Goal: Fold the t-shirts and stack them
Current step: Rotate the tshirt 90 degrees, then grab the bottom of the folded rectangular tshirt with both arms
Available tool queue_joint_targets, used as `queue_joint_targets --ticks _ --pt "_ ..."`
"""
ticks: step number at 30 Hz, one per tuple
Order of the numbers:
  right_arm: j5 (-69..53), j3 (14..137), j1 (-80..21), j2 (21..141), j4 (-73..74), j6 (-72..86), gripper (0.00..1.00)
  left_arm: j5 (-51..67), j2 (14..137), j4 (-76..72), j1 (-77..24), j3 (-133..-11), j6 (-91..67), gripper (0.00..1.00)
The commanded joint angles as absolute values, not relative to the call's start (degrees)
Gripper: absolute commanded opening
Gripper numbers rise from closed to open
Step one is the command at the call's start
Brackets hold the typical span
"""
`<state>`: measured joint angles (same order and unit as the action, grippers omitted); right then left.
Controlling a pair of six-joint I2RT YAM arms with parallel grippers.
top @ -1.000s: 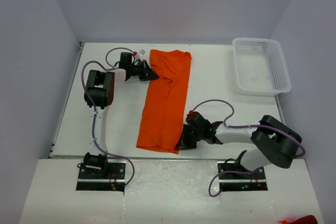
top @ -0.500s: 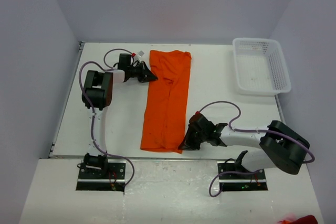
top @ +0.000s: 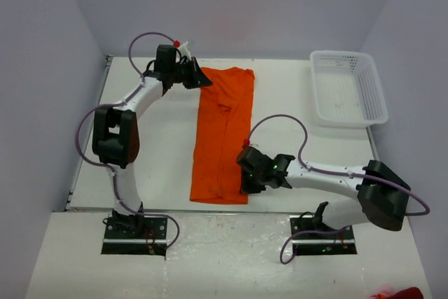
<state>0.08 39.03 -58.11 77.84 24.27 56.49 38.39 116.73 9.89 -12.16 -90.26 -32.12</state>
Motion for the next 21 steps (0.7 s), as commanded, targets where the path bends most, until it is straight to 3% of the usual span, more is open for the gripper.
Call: queue_joint_targets --ticks 1,2,6,9,13,21 --pt "7.11 47.27 -63.43 77.61 35.91 51.68 0.11 30.27 106.99 19.66 -15.55 -94.04 -28.48 0.00" --pt "7.29 49.20 -64.76 77.43 36.90 52.64 0.14 29.19 105.48 20.82 -16.08 -92.74 -28.39 0.00" --pt "4.14 46.24 -68.03 72.53 35.26 57.03 0.58 24.62 95.21 25.22 -17.14 -82.21 -28.04 0.07" --pt "0.53 37.03 -68.12 66.56 23.43 60.72 0.76 21.27 86.42 28.82 -17.14 -73.06 -27.25 0.12" --pt "1.84 29.10 -68.03 62.85 16.97 65.38 0.76 23.55 76.41 32.87 -16.00 -64.36 -25.76 0.25" --pt "3.95 25.49 -67.50 62.58 14.85 67.49 0.71 31.98 67.33 33.75 -15.21 -55.21 -26.81 0.27"
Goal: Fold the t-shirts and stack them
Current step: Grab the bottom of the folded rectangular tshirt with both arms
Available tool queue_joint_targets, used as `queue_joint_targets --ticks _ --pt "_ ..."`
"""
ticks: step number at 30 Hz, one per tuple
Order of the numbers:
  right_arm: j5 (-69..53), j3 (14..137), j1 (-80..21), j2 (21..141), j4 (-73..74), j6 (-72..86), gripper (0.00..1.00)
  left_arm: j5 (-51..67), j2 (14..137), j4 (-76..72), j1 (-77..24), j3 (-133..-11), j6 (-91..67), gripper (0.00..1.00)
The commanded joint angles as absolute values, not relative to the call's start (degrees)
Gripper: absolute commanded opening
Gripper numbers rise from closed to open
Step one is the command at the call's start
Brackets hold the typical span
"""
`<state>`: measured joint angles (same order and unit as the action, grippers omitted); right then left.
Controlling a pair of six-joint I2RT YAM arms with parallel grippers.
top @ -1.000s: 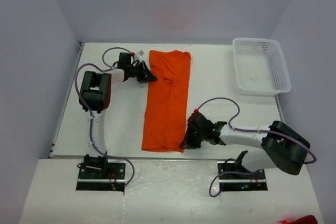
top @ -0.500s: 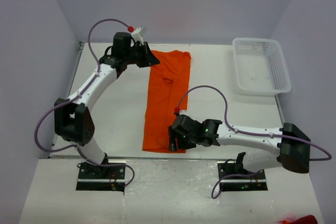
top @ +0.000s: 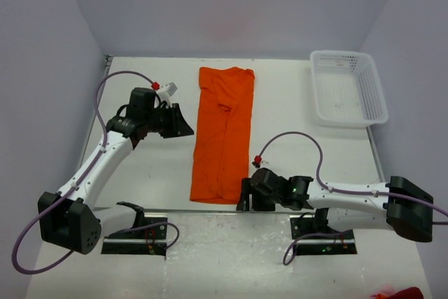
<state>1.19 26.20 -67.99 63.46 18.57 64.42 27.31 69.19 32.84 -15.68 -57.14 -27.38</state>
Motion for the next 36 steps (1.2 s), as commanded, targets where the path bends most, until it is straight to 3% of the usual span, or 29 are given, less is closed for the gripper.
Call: queue_joint_targets --ticks 1,10,19,26,36 --pt "4.22 24.62 -67.41 62.75 14.77 69.50 0.70 32.34 66.54 33.40 -15.21 -52.85 -26.89 0.27" --pt "9.58 20.13 -65.66 65.56 12.48 77.95 0.60 33.66 64.34 31.64 -14.24 -46.14 -25.32 0.20" --pt "8.00 21.27 -64.16 78.65 10.46 82.87 0.57 32.87 63.90 35.59 -12.92 -48.43 -21.98 0.19" --pt "8.79 18.99 -64.33 75.77 10.55 86.49 0.52 33.05 62.84 38.23 -11.95 -48.69 -20.30 0.19" --pt "11.42 18.11 -66.01 73.56 18.63 94.82 0.54 34.28 62.05 37.88 -11.95 -48.69 -21.09 0.18"
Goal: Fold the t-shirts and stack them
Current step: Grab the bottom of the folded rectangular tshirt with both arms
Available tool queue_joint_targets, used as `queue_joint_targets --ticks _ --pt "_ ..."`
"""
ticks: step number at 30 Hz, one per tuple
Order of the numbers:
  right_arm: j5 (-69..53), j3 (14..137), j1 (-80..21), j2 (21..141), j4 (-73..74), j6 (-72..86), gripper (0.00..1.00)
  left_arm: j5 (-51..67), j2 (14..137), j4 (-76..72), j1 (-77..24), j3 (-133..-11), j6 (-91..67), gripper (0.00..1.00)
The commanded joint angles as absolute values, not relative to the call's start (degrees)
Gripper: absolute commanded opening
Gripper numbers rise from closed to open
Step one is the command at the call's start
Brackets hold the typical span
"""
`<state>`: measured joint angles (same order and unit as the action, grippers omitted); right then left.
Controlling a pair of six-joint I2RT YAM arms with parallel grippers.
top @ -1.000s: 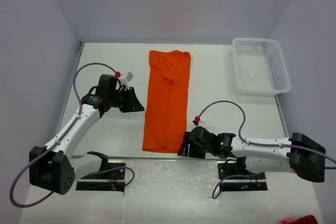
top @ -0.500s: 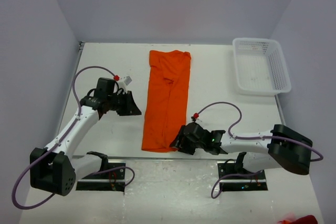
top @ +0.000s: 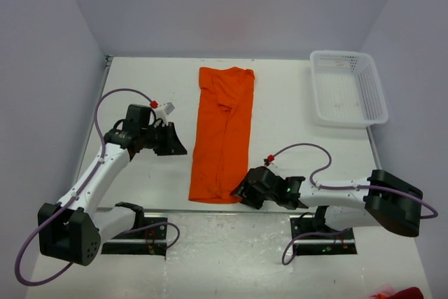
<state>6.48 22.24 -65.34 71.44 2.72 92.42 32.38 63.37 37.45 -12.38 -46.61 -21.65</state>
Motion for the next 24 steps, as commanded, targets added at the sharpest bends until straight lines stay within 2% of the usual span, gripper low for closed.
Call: queue_joint_targets --ticks 1,6,7,10,18,24 --pt "11.51 18.11 -66.09 73.65 18.98 95.44 0.53 34.36 61.88 37.79 -11.95 -48.60 -21.18 0.18" --pt "11.60 17.93 -66.62 74.62 22.23 99.74 0.49 34.63 61.61 37.97 -11.95 -48.34 -21.18 0.18" --pt "11.69 18.10 -66.97 74.79 22.93 100.63 0.45 34.63 61.52 37.88 -12.04 -48.34 -21.18 0.18" --pt "12.39 18.19 -68.29 75.32 24.17 102.92 0.39 34.80 61.35 37.97 -11.95 -48.43 -21.01 0.18" --pt "12.13 16.79 -68.47 76.55 23.55 105.38 0.30 33.75 61.26 38.23 -11.95 -47.64 -20.74 0.17" --pt "12.66 16.79 -68.91 75.67 24.52 106.17 0.00 30.24 62.75 40.25 -11.95 -44.92 -19.86 0.17"
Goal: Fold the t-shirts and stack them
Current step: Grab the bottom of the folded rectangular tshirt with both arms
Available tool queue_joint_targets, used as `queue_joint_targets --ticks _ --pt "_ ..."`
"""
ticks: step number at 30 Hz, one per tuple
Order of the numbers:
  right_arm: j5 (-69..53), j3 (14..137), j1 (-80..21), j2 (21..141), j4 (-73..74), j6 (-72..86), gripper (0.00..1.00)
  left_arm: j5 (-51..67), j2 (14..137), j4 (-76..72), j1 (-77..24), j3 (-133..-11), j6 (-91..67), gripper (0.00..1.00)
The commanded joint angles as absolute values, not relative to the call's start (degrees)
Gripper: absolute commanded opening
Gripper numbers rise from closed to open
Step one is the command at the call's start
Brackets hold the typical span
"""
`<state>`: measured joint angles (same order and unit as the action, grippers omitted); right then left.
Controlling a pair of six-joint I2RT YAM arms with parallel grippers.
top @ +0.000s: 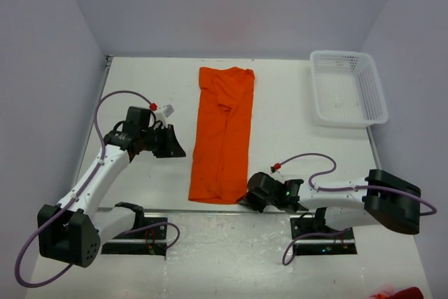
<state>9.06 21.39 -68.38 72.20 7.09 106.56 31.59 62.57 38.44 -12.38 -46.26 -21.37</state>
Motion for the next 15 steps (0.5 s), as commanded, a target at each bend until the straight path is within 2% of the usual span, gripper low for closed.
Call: queue_joint_targets --ticks 1,3,6,9,15 --pt "12.66 16.79 -68.91 75.76 24.35 106.08 0.00 30.32 62.84 40.08 -11.95 -44.13 -19.86 0.19" --pt "12.74 16.96 -68.99 76.02 24.35 106.08 0.00 30.67 62.75 39.64 -11.95 -41.49 -20.39 0.24" --pt "13.44 17.75 -69.26 75.85 25.48 105.73 0.00 31.64 62.75 38.50 -11.95 -37.54 -20.92 0.25" --pt "14.68 18.81 -69.78 75.32 27.07 105.12 0.00 32.43 63.28 38.24 -11.95 -35.25 -21.00 0.32" --pt "16.61 20.57 -70.66 75.67 28.13 103.71 0.00 37.52 61.79 37.27 -12.04 -33.22 -24.08 0.36"
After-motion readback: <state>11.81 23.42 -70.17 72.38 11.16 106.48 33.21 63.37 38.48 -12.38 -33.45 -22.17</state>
